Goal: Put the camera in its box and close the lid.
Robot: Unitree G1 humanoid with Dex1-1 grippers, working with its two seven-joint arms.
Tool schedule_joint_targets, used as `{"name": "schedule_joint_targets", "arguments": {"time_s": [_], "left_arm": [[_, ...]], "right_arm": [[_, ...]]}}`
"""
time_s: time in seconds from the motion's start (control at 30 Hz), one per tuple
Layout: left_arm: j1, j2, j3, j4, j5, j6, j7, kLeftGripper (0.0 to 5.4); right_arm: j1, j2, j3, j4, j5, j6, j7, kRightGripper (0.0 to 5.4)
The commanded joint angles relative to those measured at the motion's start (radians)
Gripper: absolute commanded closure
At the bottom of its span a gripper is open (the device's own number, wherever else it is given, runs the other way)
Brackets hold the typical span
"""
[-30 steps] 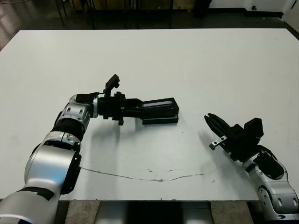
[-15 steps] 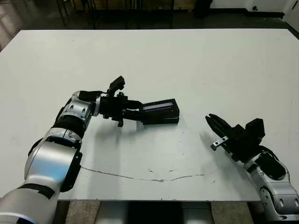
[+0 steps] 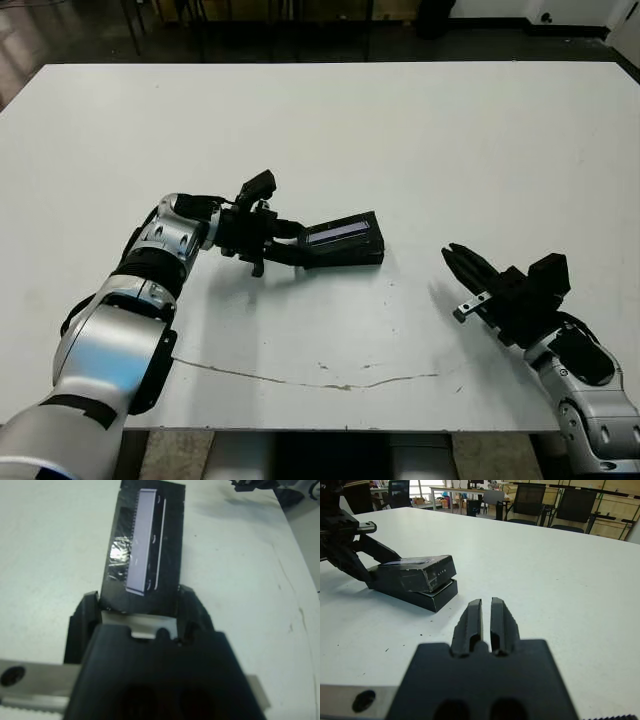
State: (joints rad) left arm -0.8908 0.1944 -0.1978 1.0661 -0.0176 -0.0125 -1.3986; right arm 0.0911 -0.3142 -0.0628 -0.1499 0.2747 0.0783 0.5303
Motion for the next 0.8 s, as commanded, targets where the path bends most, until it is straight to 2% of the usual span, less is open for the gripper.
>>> {"name": "schedule_joint_targets", "arguments": {"time_s": [0.03, 0.4, 0.53, 0.8], "left_arm": [[0.050, -0.036, -0.035, -0.029, 0.014, 0.015, -0.039, 3.95], [0.087, -0.051, -0.084, -0.239, 0.012, 0.095, -0.018, 4.09], [0.082, -0.056, -0.111, -0.297, 0.023, 0.169, 0.004, 4.10], [0.080, -0.058, -0.146, -0.327, 0.047, 0.169, 0.021, 4.10]], "right_arm": [[0.007, -0.012, -0.005, 0.013, 0.001, 0.011, 0.005, 5.40], [-0.001, -0.013, -0.002, 0.017, -0.004, 0.012, 0.004, 5.40], [-0.003, -0.012, -0.003, 0.015, -0.006, 0.013, -0.001, 5.40], [0.001, -0.010, -0.008, 0.006, -0.001, 0.021, -0.008, 5.40]]}}
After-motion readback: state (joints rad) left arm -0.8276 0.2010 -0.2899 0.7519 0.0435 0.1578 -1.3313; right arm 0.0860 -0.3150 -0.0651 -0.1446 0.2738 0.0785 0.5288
